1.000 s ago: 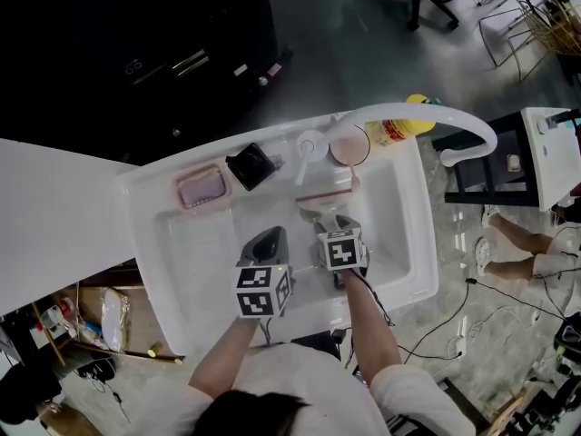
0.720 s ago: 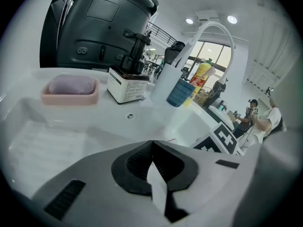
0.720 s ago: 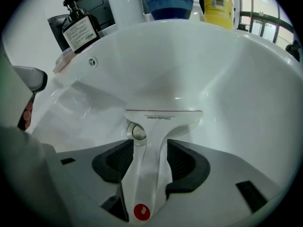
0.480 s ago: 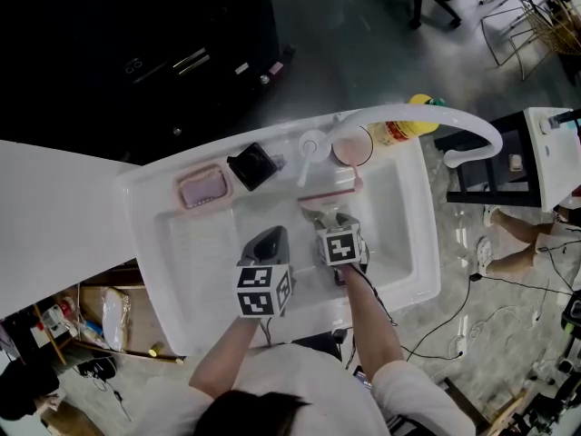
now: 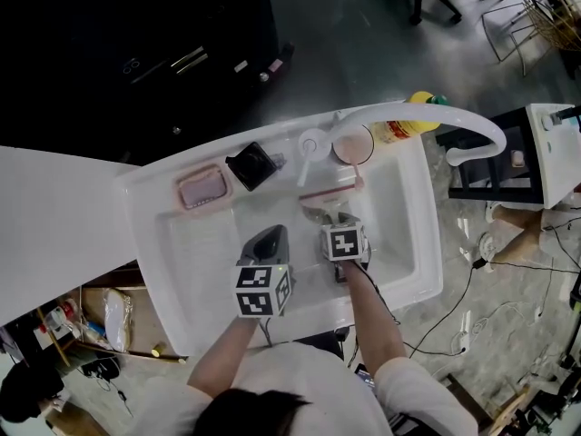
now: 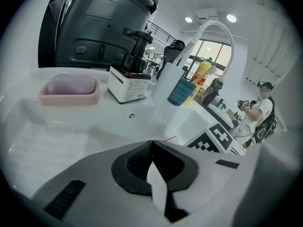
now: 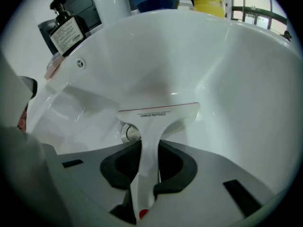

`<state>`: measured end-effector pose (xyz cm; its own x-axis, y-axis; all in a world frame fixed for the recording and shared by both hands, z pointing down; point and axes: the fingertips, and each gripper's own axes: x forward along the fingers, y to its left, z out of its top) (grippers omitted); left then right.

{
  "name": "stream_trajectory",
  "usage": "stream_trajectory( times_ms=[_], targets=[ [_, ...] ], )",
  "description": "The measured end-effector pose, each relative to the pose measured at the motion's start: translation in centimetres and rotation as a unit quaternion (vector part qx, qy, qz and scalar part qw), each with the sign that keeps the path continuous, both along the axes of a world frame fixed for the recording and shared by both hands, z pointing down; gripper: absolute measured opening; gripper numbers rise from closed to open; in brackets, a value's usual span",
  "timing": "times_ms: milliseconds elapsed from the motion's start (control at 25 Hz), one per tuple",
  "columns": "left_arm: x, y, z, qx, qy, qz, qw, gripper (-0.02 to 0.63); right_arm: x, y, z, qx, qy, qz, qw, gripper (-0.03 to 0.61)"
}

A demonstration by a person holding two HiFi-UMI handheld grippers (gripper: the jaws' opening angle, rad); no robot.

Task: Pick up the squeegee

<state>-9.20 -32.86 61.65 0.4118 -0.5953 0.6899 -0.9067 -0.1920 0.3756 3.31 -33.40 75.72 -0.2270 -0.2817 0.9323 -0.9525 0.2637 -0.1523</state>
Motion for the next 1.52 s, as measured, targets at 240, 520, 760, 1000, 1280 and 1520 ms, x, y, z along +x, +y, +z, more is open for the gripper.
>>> stream_trajectory(
  times_ms=[240, 520, 760, 1000, 1280, 1520],
  targets=[
    [0.0, -0.1, -0.2, 0.004, 0.000, 0.005, 1.0000, 0.025, 0.0, 0.0, -0.1, -0.002, -0.007, 0.005, 1.000, 0.080],
    [-0.2, 0.0, -0.3, 0.004, -0.001, -0.001, 1.0000, 0.025, 0.2, -0.6, -0.2, 0.021, 0.009, -0.021, 1.000, 0.077],
    [0.1, 0.1, -0.6, 0.007, 0.002, 0.000, 1.0000, 0.025, 0.2, 0.0, -1.2, 0.022, -0.005, -0.014, 1.000, 0.077],
    [1.0, 0.4, -1.1, 0.011, 0.005, 0.001, 0.9999, 0.025, 0.2, -0.1, -2.8, 0.031, -0.025, -0.012, 0.999, 0.075],
    [1.8, 0.8, -2.2, 0.021, 0.007, 0.001, 0.9997, 0.025, 0.2, 0.2, -5.2, 0.050, -0.039, -0.013, 0.998, 0.076],
    [2.6, 1.4, -3.7, 0.032, 0.012, -0.008, 0.9994, 0.025, 0.8, 0.7, -8.5, 0.078, -0.039, -0.019, 0.996, 0.076]
  ],
)
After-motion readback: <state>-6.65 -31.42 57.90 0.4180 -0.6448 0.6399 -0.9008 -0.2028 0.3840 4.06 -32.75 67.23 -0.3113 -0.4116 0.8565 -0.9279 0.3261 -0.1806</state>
